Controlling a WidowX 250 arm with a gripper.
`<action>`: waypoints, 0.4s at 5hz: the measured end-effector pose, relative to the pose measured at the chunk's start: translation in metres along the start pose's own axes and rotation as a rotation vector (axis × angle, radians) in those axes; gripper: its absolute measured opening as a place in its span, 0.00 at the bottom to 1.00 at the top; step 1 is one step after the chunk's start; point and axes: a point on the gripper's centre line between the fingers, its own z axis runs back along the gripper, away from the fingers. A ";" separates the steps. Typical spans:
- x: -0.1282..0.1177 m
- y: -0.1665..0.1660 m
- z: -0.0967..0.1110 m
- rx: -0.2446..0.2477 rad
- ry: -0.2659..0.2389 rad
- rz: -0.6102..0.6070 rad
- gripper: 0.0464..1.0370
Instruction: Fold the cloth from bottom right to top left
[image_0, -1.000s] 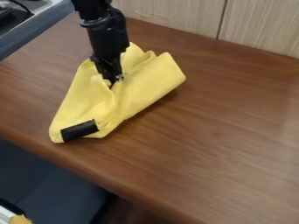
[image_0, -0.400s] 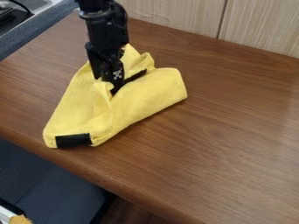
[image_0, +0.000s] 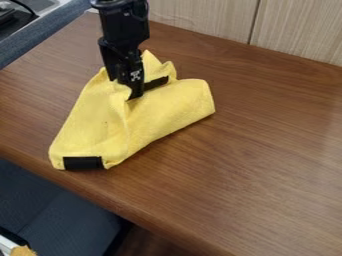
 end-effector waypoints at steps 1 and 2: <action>0.004 -0.002 0.018 0.015 -0.034 -0.014 0.96; 0.007 -0.007 0.033 0.024 -0.070 -0.024 0.96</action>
